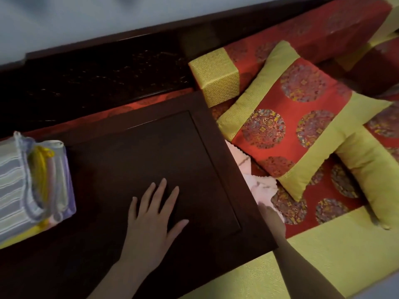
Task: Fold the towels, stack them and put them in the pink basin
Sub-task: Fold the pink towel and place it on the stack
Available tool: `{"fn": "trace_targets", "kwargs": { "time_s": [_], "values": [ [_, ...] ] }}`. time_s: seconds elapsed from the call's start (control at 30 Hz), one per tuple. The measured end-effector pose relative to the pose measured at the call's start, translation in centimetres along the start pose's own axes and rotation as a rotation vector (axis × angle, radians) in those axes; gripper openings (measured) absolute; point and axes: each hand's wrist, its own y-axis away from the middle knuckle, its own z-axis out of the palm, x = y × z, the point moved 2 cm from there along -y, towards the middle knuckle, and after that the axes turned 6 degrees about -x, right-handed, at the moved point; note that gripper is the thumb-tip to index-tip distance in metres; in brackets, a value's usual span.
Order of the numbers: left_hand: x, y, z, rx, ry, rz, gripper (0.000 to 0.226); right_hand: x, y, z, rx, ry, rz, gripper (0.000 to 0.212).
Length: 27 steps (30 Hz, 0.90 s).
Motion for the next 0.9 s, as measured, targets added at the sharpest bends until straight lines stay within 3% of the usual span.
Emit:
{"fn": "trace_targets", "kwargs": {
  "time_s": [0.07, 0.23, 0.33, 0.4, 0.47, 0.57, 0.77, 0.9],
  "values": [
    [-0.1, 0.0, 0.3, -0.003, -0.029, 0.004, 0.07, -0.2, -0.2, -1.8, 0.054, -0.048, -0.011, 0.041],
    [0.1, 0.4, 0.0, -0.046, -0.045, -0.005, 0.07, -4.0, 3.9, -11.8, 0.403, -0.408, -0.204, 0.048],
    [0.2, 0.6, -0.6, -0.135, -0.032, -0.018, 0.071, -7.8, 8.6, -19.7, 0.476, -0.617, -0.364, 0.018],
    [0.5, 0.7, -2.4, -0.13, 0.011, -0.032, 0.086, -10.7, 11.7, -25.0, 0.508, -0.705, -0.486, 0.007],
    [1.0, 1.3, -6.0, -0.037, 0.111, -0.007, 0.106, -14.1, 15.8, -30.4, 0.496, -0.765, -0.616, 0.011],
    [2.4, 2.2, -11.4, 0.013, 0.431, 0.082, 0.112, -18.8, 20.5, -35.5, 0.375, -0.837, -0.78, 0.01],
    [3.4, 7.4, -27.3, 0.238, 0.854, 0.35, 0.08, -29.3, 30.4, -41.0, 0.124, -0.897, -1.018, 0.009],
    [2.0, 9.9, -29.8, 0.172, 1.02, 0.354, 0.06, -35.4, 35.2, -41.4, 0.062, -0.966, -1.14, 0.008]
  ]
}}
